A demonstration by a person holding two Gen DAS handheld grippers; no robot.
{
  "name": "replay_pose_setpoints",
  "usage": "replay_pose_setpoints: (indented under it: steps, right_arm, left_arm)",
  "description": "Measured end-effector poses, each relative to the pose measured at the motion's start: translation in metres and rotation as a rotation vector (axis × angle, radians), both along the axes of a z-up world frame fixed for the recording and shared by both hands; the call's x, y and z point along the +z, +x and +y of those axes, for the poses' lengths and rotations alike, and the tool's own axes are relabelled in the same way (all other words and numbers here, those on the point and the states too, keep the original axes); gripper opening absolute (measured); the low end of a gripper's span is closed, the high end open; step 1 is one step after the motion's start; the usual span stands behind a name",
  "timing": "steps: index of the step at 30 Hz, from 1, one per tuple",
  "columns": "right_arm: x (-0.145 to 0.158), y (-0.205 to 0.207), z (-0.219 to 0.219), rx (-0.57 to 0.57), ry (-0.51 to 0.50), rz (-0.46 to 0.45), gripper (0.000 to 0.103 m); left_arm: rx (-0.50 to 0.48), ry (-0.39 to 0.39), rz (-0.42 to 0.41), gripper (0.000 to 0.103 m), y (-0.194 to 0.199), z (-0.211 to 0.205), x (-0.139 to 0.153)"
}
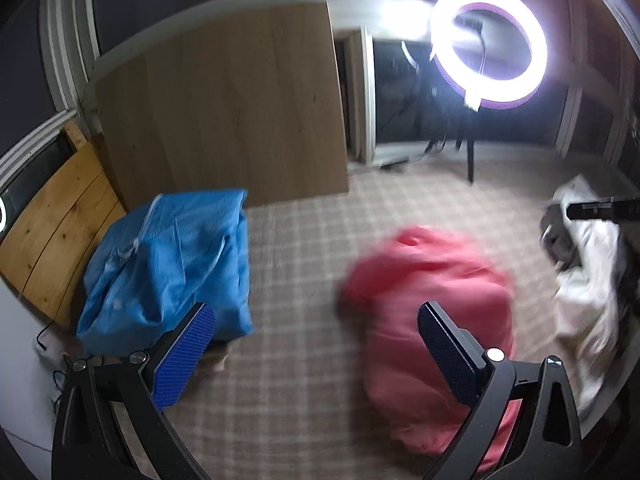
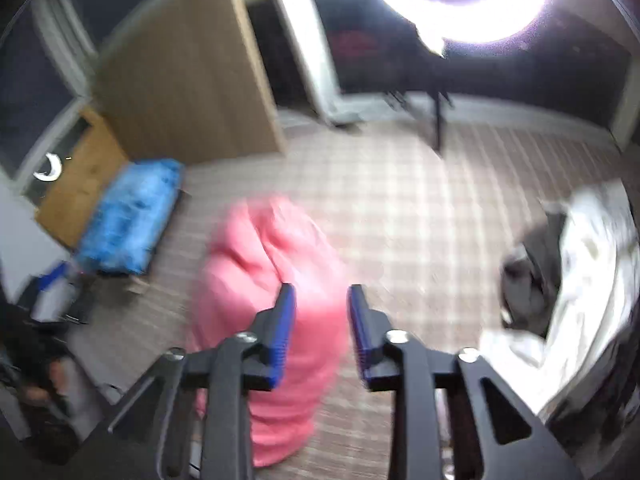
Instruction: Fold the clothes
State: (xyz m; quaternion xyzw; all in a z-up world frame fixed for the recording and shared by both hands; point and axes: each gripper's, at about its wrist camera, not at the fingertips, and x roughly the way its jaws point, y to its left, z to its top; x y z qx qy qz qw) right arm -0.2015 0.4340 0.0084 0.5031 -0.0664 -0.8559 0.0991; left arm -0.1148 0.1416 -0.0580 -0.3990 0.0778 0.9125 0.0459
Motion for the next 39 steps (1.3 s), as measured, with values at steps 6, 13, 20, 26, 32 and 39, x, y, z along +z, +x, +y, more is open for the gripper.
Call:
replay_pose_setpoints:
  steps: [6,13,20,26,32,39]
  right_arm:
    - [-0.093,0.022,-0.010,0.048,0.034,-0.164,0.051]
    - [-0.129,0.011,-0.023,0.071,-0.047,-0.226,0.051]
    - [-0.124,-0.001,-0.026,0.118,-0.159,-0.206,0.006]
    - [-0.046,0.014,0.007,0.050,-0.178,-0.002,0.002]
    - [0.040,0.027,0.039,-0.031,-0.062,0.200,0.003]
    - [-0.015,0.023,0.031,0.032,0.006,-0.004,0.052]
  left_arm:
    - [-0.087,0.004,-0.133,0.102,0.003,0.013,-0.046]
    - [-0.189,0.009,-0.288,0.098,0.006,0.027,-0.100]
    - [-0.284,-0.016,-0.389,0.056,0.005,0.059,-0.139]
    - [-0.249,0.067,-0.376,0.000,-0.001,0.037,-0.116]
    - [-0.222,-0.037,-0.174,0.000,0.001,0.006,-0.055]
    - [-0.401,0.035,-0.325,0.052,0.018,0.035,-0.100]
